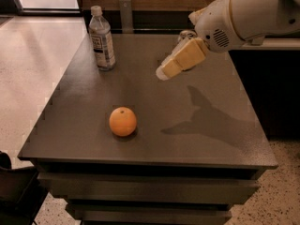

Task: Pick blue plastic bottle

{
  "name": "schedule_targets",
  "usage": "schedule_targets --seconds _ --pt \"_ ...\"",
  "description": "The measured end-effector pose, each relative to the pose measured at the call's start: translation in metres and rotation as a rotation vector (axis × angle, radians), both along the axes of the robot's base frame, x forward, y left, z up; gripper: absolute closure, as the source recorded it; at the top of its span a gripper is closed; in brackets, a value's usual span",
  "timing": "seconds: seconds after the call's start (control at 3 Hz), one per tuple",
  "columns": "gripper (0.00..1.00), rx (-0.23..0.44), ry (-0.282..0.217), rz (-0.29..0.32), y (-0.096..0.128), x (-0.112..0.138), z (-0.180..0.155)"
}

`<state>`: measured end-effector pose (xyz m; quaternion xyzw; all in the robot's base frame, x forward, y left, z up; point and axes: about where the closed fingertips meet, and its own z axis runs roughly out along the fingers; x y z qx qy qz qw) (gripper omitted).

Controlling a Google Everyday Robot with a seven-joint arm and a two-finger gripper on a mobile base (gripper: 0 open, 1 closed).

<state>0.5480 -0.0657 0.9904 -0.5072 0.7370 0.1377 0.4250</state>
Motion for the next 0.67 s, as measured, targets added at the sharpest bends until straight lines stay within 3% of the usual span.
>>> schedule_targets --seconds 0.33,0.67 --pt "0.00 0.106 -0.043 -0.003 0.020 0.037 -0.001" --pt "0.00 0.181 -0.032 -0.003 0.070 0.072 0.007"
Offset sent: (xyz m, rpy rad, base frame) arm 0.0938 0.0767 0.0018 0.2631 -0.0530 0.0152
